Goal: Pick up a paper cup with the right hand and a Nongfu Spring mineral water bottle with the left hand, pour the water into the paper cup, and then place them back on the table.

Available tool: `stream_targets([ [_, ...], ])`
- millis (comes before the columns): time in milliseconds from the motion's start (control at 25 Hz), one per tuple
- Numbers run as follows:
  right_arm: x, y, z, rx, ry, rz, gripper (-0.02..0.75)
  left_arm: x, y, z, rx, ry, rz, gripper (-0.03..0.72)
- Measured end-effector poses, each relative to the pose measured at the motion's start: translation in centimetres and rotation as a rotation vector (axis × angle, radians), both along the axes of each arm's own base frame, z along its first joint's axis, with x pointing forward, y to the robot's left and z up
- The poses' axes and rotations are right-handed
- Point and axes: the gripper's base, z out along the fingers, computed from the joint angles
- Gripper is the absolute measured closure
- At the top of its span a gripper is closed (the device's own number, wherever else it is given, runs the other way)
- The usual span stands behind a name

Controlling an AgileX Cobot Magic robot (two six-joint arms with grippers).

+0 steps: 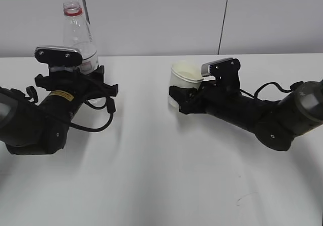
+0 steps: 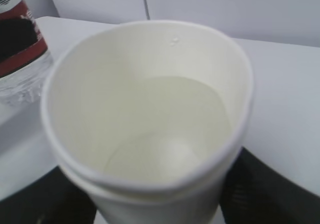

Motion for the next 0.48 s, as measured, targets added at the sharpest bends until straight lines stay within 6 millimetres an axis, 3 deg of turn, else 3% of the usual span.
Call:
stream_targets([
  [480, 1.1, -2.5, -0.4, -0.061, 0.017, -0.248, 0.256, 0.0, 0.0, 0.0, -0.009, 0.002, 0.003, 0.316],
])
